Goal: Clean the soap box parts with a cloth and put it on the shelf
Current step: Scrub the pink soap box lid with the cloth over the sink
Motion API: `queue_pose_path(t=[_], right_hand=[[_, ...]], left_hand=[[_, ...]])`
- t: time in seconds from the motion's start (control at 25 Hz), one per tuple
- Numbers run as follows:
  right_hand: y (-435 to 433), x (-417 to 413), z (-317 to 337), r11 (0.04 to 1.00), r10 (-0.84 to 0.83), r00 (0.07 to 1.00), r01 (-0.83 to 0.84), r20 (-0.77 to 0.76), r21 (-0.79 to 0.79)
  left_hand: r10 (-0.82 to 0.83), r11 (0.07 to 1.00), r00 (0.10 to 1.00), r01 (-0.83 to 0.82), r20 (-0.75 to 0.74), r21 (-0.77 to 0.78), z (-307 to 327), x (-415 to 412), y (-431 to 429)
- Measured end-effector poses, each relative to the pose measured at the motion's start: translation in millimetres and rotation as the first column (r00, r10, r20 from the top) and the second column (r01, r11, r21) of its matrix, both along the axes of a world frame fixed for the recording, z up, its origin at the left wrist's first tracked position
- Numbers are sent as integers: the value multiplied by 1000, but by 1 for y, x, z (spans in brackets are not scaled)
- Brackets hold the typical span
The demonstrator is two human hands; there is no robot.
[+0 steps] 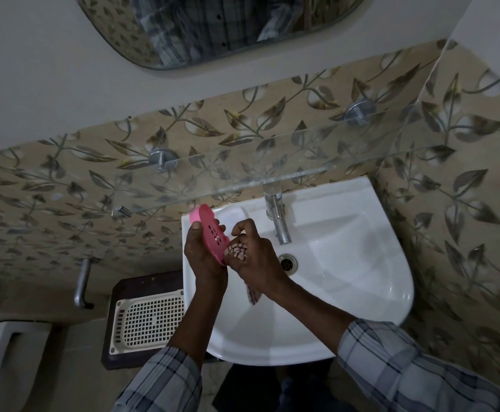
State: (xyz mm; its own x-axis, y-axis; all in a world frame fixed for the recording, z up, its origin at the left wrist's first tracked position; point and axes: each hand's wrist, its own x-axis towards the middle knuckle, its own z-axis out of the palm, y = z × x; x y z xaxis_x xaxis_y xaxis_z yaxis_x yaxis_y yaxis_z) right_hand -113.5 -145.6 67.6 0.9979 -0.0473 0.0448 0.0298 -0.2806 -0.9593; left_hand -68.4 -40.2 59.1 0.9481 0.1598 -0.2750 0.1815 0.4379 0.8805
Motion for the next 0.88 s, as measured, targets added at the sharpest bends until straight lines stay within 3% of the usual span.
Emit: queue_pose_path(t=[0.16, 0.44, 0.6, 0.72, 0.8, 0.88], right_hand=[[11, 2, 2, 986, -85, 993, 95, 80, -136], [18, -9, -11, 990, -142, 990, 142, -24, 16], [19, -10, -11, 981, -193, 981, 193, -36, 19], [21, -15, -12, 976, -217, 975, 216, -41, -20], [18, -12, -8, 991, -127, 992, 127, 6, -47], [11, -9, -3, 966, -136, 984, 158, 116, -205]], left_hand=[[34, 999, 998, -35, 60, 12, 2, 1, 2], [62, 998, 997, -63, 54, 17, -4, -5, 7], [41, 999, 998, -42, 57, 17, -3, -6, 5], [48, 999, 997, -48, 56, 3, 0, -3, 6], [21, 1000, 999, -22, 48, 8, -1, -4, 9], [-26, 998, 1000, 27, 13, -62, -1, -10, 11]])
